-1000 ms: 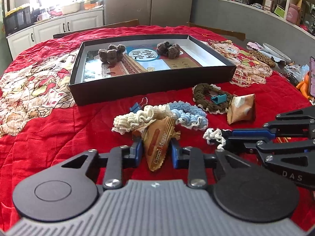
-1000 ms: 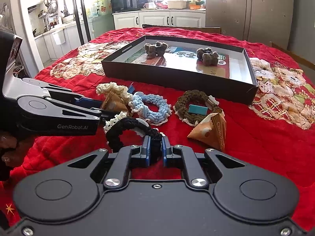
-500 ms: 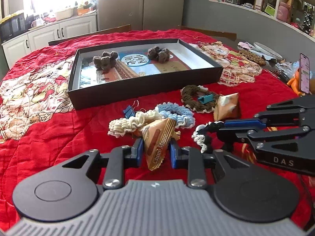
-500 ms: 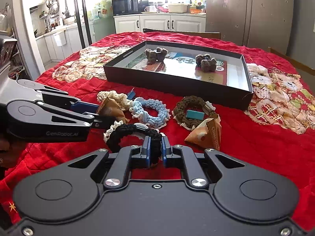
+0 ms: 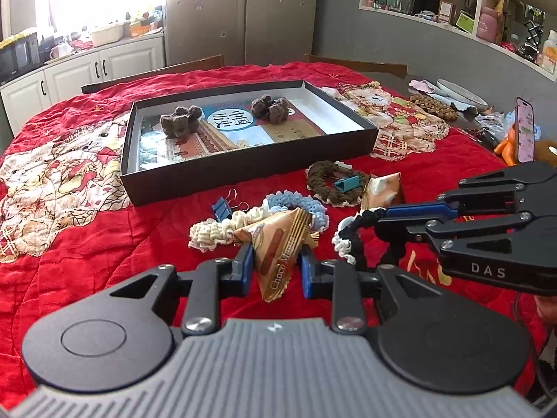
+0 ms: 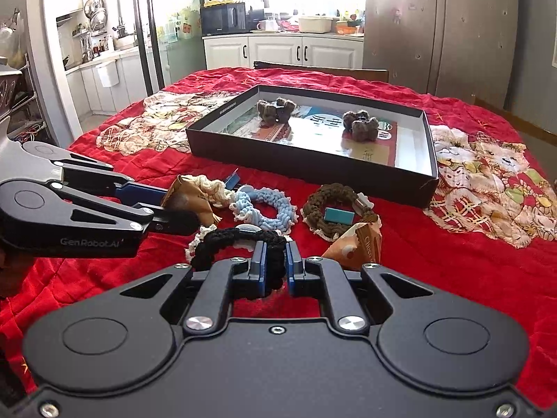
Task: Organize objects
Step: 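Lift and carry the scrunchie and packet with both tools into the box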
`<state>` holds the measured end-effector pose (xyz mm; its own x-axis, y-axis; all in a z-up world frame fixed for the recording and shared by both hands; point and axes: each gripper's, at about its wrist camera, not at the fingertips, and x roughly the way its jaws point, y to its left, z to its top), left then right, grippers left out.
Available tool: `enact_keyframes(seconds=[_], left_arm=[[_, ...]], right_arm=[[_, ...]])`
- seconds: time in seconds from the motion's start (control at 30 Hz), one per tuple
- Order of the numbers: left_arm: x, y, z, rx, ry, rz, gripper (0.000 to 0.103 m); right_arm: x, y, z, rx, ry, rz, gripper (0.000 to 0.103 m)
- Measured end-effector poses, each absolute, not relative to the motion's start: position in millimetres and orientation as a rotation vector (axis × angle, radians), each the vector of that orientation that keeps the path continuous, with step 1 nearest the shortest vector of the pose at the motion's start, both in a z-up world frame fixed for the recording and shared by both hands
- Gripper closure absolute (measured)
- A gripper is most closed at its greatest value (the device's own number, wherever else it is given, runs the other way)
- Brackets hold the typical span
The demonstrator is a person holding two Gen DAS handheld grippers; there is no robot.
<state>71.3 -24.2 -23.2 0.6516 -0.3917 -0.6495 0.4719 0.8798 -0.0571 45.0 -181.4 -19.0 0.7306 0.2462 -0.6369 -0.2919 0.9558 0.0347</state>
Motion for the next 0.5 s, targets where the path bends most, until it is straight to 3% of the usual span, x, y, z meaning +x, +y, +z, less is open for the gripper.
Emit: enact_keyframes(seconds=[0.5], left_arm=[[69,-20,-6,0.112,0.679,-0.491,0.072]], right_arm=[[40,-187,-4,-0.078,0.652,0.293,0.092]])
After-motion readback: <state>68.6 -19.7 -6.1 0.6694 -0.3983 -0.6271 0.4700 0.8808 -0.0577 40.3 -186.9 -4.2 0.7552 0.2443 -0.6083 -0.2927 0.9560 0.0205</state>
